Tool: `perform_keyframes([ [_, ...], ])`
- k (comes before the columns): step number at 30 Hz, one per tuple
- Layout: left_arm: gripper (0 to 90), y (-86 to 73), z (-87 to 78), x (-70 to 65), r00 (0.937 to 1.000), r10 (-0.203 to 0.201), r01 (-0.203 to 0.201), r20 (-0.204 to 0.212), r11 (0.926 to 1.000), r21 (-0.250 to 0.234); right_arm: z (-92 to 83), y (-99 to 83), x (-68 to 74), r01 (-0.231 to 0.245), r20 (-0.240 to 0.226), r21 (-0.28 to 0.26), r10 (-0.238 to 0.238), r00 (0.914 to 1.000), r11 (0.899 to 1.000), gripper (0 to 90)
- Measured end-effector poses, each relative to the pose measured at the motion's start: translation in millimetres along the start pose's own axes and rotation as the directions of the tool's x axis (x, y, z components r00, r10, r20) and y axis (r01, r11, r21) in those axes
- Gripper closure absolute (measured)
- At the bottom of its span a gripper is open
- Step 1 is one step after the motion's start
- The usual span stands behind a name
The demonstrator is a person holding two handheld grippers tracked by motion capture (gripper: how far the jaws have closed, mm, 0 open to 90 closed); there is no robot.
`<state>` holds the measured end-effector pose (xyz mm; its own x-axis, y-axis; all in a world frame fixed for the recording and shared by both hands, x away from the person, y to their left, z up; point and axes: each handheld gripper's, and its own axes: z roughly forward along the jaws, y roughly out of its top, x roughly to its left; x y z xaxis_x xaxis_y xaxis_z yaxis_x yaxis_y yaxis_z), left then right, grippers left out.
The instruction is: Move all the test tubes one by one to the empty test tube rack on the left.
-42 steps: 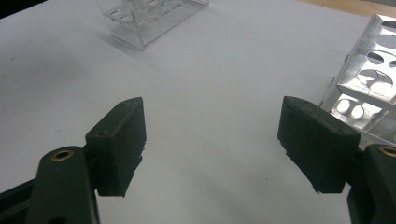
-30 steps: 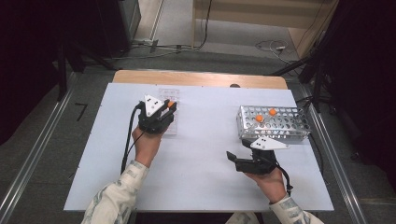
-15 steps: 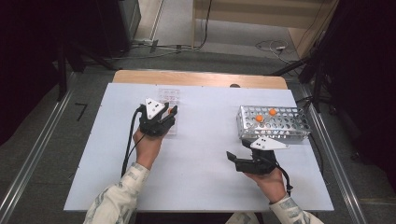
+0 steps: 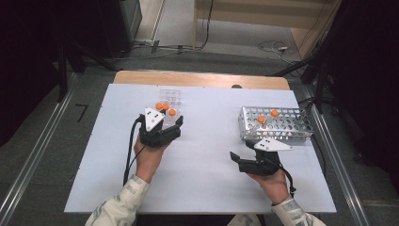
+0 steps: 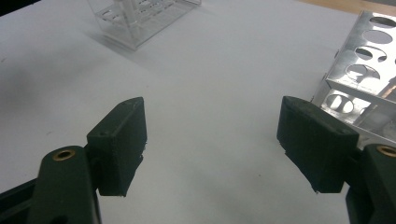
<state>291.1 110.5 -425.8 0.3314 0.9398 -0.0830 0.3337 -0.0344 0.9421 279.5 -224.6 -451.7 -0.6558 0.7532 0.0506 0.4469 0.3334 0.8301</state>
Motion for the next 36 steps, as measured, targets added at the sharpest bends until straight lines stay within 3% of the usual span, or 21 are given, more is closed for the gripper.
perform_keyframes([
  [4,26.7,-7.0,-5.6,-3.7,1.0,0.002,-0.002,0.009,0.9998,0.022,-1.2,-0.1,-3.1,-0.004,0.021,-0.006,0.004,0.9998,1.0,23.6],
  [10,26.6,-23.5,-14.7,-4.7,0.9997,0.0,-0.002,0.025,0.9983,0.058,-4.1,-1.8,-14.7,-0.018,0.081,-0.012,0.019,0.9965,1.0,24.3],
  [14,25.5,-31.5,-20.3,-6.1,0.9998,-0.005,0.004,0.018,0.9986,0.052,-6.7,-2.9,-25.6,-0.039,0.121,-0.017,0.04,0.9918,0.999,24.6],
  [19,20.0,-35.5,-23.3,-9.5,0.9999,-0.009,0.008,0.012,0.9979,0.064,-9.5,-2.8,-37.9,-0.057,0.168,-0.033,0.062,0.9837,0.998,27.3],
  [26,19.4,-39.1,-25.1,-11.9,0.9997,-0.003,0.001,0.025,0.9973,0.073,-6.3,0.6,-54.2,-0.077,0.225,-0.045,0.086,0.9707,0.996,29.1],
  [31,19.4,-39.4,-25.2,-11.8,0.9997,-0.003,0.001,0.026,0.9973,0.073,-2.0,2.8,-66.5,-0.1,0.247,-0.051,0.109,0.9627,0.994,29.9],
  [36,19.5,-40.5,-24.3,-12.1,0.9997,-0.002,0.0,0.025,0.9972,0.075,0.0,3.9,-70.1,-0.101,0.255,-0.061,0.113,0.9604,0.993,31.1],
])
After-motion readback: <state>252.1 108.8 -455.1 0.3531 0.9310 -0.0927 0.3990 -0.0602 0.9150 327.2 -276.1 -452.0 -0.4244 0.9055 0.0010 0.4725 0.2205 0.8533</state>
